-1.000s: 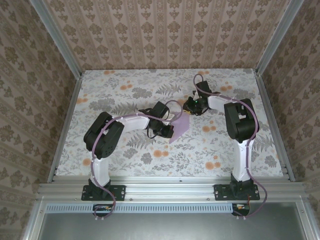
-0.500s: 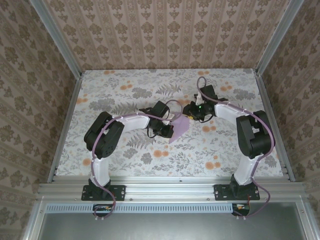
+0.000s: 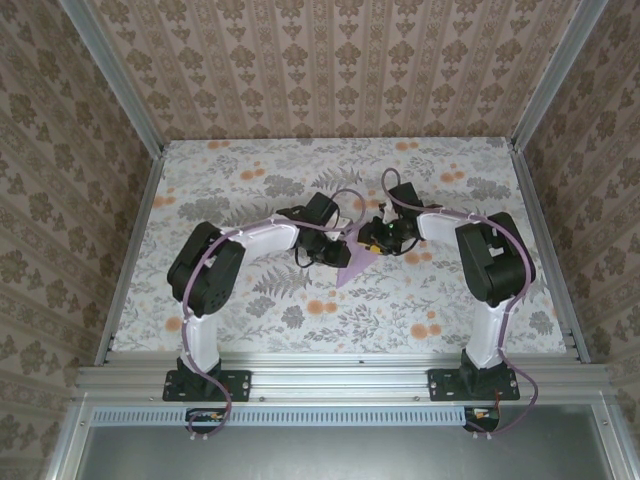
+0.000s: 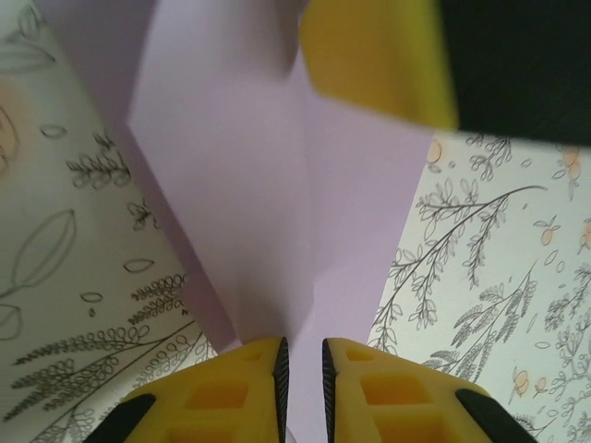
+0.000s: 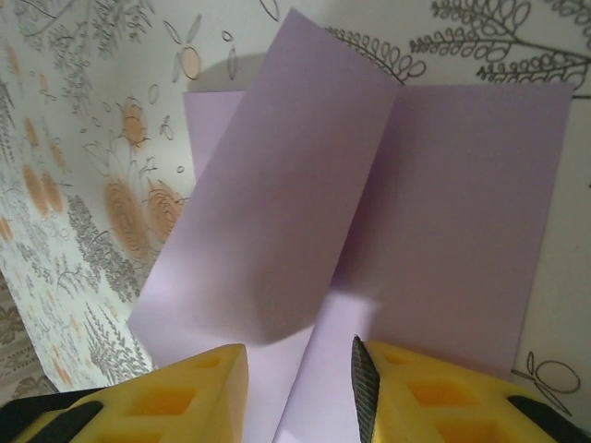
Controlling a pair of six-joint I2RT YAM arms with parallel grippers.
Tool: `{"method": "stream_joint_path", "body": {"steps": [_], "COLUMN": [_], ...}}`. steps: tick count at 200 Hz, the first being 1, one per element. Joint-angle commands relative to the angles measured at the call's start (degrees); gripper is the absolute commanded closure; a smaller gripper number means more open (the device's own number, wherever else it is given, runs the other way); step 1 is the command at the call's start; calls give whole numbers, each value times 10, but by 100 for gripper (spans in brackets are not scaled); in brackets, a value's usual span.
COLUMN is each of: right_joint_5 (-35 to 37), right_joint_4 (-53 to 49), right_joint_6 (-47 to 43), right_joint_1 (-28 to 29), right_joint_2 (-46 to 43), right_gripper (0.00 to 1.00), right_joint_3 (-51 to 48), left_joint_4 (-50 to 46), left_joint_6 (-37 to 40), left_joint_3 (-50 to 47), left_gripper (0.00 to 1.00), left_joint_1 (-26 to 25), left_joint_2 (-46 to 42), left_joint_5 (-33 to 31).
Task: Fold a paper plane with a square sheet of paper (pick it up from the middle)
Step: Turn over the paper at the center of the table.
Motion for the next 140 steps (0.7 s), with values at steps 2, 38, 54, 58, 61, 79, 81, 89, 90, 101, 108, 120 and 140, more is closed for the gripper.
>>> {"method": "stream_joint_path", "body": {"steps": [2,38,54,58,61,79,81,89,90,101,108,120,140], "right_joint_5": [0,-6,-9,-9,-10,-11,-11,-10,-10,-10,-8,-5,-5], "right_joint_4": [1,7,9,9,10,8,7,7,7,4,0,-4,-4], "right_joint_6": [6,10,14,14,15,17,17,17,17,17,16,14,15], "right_joint_1": [5,6,6,7,7,7,7,7,7,8,8,8,10], "right_joint_2": [10,14,19,21,22,28,28,30,30,31,31,30,31], "right_gripper": [60,60,59,59,59,59,59,59,59,59,59,58,58], "right_joint_3": [21,28,31,33,34,38,38,38,38,39,40,42,44], "left_joint_4": [-27,-44,-38,-37,-36,-31,-30,-27,-26,-19,-16,-13,-10], "left_joint_6": [8,27,29,30,30,31,31,31,31,29,28,27,26], "left_joint_3": [25,44,46,47,47,47,47,47,46,44,43,41,40], "left_gripper": [78,77,75,75,75,74,74,74,73,73,73,72,71], "left_joint_1": [7,13,15,16,16,19,20,21,21,23,25,26,30], "left_joint_2": [-1,20,25,26,27,34,35,37,38,39,39,38,40], "left_joint_5": [0,-21,-17,-15,-14,-8,-7,0,1,10,15,20,30]}}
